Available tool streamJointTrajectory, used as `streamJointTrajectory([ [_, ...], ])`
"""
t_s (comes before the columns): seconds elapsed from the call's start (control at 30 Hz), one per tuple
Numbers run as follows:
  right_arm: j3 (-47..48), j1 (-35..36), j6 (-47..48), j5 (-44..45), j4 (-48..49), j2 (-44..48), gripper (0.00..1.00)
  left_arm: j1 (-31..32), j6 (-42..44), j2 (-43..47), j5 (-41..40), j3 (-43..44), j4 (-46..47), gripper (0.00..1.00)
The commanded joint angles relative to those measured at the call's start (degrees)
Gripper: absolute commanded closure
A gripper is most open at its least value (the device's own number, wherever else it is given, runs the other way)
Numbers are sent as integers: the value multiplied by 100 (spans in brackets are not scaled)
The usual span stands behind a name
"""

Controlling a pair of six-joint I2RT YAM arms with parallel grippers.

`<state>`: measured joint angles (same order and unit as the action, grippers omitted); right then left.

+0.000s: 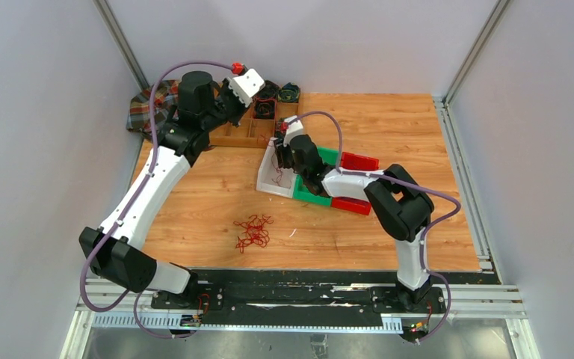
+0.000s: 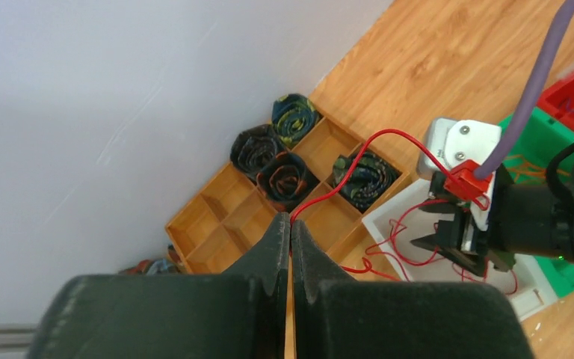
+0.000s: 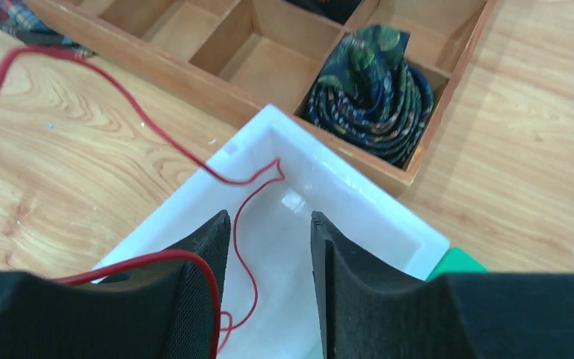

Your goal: Untangle the cables

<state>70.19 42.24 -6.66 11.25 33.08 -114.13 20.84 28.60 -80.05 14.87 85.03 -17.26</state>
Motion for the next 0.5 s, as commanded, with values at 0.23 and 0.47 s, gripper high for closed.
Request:
streamJointTrajectory([
  [0.23,-819,65,71,-167,177,987,48,124,340,-11,-713,-38,-184,100],
  [0.47,-1538,63,125,-438,476,1439,46,261,404,-354,-1343,26,-163,100],
])
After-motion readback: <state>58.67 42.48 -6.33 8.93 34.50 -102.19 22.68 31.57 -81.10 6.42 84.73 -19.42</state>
